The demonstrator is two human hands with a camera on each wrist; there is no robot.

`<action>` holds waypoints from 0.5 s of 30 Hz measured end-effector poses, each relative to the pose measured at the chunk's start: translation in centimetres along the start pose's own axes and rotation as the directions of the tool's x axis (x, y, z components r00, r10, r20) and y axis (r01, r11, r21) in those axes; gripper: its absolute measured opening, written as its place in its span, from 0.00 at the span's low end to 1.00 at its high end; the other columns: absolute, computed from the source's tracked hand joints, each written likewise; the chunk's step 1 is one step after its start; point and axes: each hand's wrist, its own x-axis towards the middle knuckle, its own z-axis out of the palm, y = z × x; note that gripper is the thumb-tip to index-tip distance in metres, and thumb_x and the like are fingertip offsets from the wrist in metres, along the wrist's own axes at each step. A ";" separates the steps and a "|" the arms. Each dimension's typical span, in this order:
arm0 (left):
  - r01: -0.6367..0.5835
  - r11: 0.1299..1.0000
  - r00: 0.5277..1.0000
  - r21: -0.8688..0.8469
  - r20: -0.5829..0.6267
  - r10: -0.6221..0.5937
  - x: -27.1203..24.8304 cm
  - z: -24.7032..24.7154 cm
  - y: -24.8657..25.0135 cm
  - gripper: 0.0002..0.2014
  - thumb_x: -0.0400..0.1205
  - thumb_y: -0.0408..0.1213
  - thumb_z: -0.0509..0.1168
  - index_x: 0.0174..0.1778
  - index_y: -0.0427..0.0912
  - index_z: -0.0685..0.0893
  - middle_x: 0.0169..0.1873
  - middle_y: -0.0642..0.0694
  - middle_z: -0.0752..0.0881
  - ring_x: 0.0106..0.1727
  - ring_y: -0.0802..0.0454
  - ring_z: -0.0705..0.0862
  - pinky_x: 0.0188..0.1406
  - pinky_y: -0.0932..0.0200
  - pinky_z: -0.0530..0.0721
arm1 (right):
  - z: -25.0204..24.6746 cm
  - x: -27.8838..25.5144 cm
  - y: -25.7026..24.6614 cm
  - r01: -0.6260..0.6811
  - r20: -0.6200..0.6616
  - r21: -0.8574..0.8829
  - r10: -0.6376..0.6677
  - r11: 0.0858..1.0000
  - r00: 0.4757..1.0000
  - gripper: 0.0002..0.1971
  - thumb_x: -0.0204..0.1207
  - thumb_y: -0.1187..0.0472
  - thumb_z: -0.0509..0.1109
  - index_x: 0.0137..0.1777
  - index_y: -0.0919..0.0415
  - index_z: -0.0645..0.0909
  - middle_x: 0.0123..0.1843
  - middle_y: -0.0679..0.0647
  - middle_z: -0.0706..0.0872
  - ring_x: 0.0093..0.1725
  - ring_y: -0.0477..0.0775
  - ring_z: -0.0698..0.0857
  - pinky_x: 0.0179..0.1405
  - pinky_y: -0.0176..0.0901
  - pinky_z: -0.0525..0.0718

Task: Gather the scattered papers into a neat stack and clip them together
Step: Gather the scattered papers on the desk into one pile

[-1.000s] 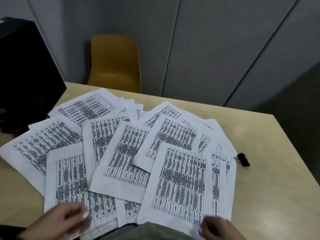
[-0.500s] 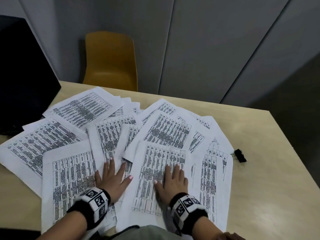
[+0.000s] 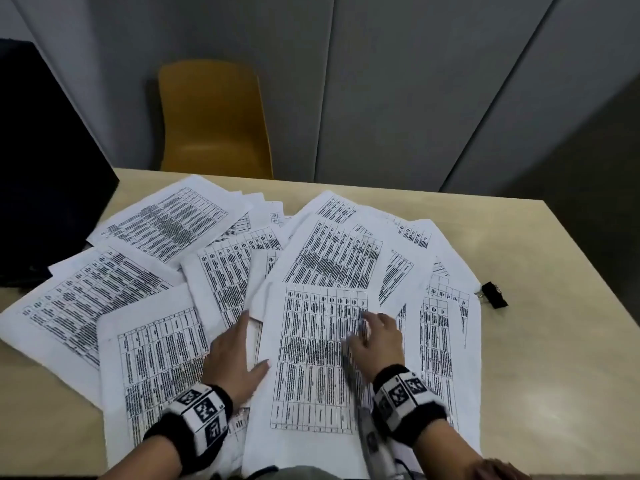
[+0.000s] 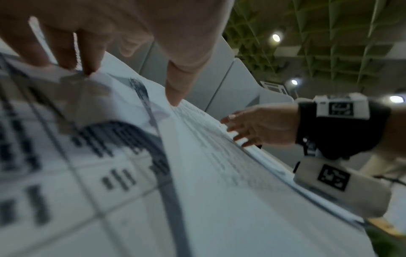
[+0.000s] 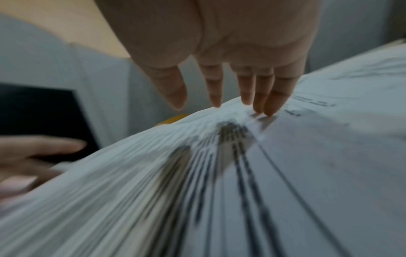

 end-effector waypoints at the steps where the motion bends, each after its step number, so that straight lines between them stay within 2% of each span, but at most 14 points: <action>1: 0.025 0.996 0.999 -0.082 -0.026 -0.027 0.3 -0.3 0.2 0.49 0.73 0.45 0.71 0.82 0.50 0.44 0.78 0.38 0.66 0.77 0.40 0.65 0.75 0.44 0.67 | -0.6 0.7 0.2 -0.084 -0.072 0.089 0.091 0.992 0.993 0.28 0.76 0.52 0.67 0.75 0.57 0.66 0.77 0.63 0.66 0.74 0.63 0.67 0.73 0.54 0.68; 3: 0.100 0.975 0.993 -0.201 -0.037 -0.110 0.8 -0.6 0.5 0.51 0.72 0.37 0.74 0.81 0.51 0.45 0.74 0.35 0.71 0.73 0.39 0.71 0.71 0.46 0.71 | -1.8 2.1 0.5 -0.228 -0.142 0.217 0.262 0.949 0.955 0.29 0.76 0.55 0.68 0.75 0.62 0.65 0.74 0.67 0.68 0.71 0.66 0.71 0.70 0.53 0.72; 4: 0.152 0.955 0.986 -0.255 -0.029 -0.165 1.0 -0.5 0.5 0.51 0.71 0.34 0.74 0.81 0.52 0.45 0.73 0.34 0.73 0.71 0.38 0.75 0.70 0.46 0.73 | -2.5 2.7 0.6 -0.281 -0.138 0.288 0.330 0.916 0.934 0.29 0.76 0.56 0.68 0.75 0.64 0.64 0.74 0.67 0.68 0.71 0.67 0.72 0.69 0.53 0.73; 7: 0.261 0.886 0.960 -0.383 0.010 -0.279 1.2 -0.1 0.5 0.49 0.72 0.28 0.72 0.81 0.55 0.48 0.67 0.35 0.80 0.61 0.38 0.83 0.64 0.46 0.79 | -3.8 4.6 0.9 -0.369 -0.046 0.512 0.454 0.775 0.890 0.29 0.76 0.58 0.68 0.73 0.69 0.65 0.73 0.67 0.72 0.70 0.66 0.75 0.67 0.49 0.74; 9: 0.250 0.905 0.967 -0.343 0.044 -0.251 0.8 0.1 0.7 0.41 0.73 0.28 0.70 0.79 0.51 0.58 0.66 0.38 0.82 0.62 0.40 0.82 0.63 0.51 0.78 | -4.0 5.5 1.4 -0.387 0.008 0.519 0.449 0.762 0.894 0.22 0.75 0.56 0.69 0.63 0.72 0.76 0.58 0.69 0.82 0.62 0.65 0.82 0.59 0.47 0.77; 10: 0.241 0.917 0.970 -0.319 0.059 -0.234 0.8 0.1 0.7 0.38 0.74 0.28 0.69 0.79 0.49 0.61 0.68 0.39 0.81 0.64 0.42 0.81 0.65 0.52 0.77 | -4.1 5.8 1.6 -0.378 0.027 0.497 0.421 0.781 0.907 0.17 0.74 0.55 0.69 0.52 0.72 0.80 0.48 0.68 0.83 0.54 0.63 0.84 0.53 0.45 0.78; 11: 0.240 0.920 0.971 -0.311 0.080 -0.226 0.7 0.1 0.8 0.37 0.74 0.27 0.69 0.78 0.47 0.62 0.70 0.40 0.78 0.67 0.42 0.78 0.67 0.53 0.74 | -4.1 6.1 1.8 -0.358 0.037 0.477 0.389 0.803 0.921 0.13 0.74 0.56 0.69 0.44 0.69 0.80 0.42 0.65 0.82 0.46 0.60 0.83 0.47 0.42 0.76; 12: 0.244 0.918 0.969 -0.314 0.107 -0.221 0.6 0.0 0.9 0.37 0.75 0.27 0.68 0.79 0.46 0.61 0.73 0.41 0.76 0.70 0.43 0.76 0.69 0.54 0.72 | -4.1 6.2 1.7 -0.351 0.053 0.456 0.368 0.818 0.928 0.10 0.74 0.57 0.69 0.42 0.66 0.80 0.40 0.62 0.81 0.43 0.58 0.80 0.45 0.39 0.73; 13: 0.242 0.917 0.969 -0.318 0.127 -0.212 0.6 -0.1 0.8 0.38 0.75 0.27 0.68 0.79 0.45 0.61 0.73 0.41 0.74 0.71 0.43 0.75 0.69 0.54 0.71 | -4.1 6.3 1.8 -0.332 0.056 0.439 0.343 0.835 0.938 0.08 0.75 0.59 0.68 0.44 0.66 0.81 0.41 0.61 0.81 0.43 0.57 0.79 0.44 0.38 0.71; 15: 0.245 0.903 0.968 -0.352 0.142 -0.208 0.6 -0.5 0.6 0.34 0.75 0.26 0.68 0.77 0.44 0.64 0.70 0.41 0.78 0.66 0.44 0.78 0.64 0.54 0.74 | -4.2 6.4 1.9 -0.289 0.053 0.402 0.293 0.869 0.955 0.10 0.77 0.63 0.66 0.53 0.69 0.82 0.45 0.63 0.84 0.46 0.59 0.81 0.45 0.37 0.71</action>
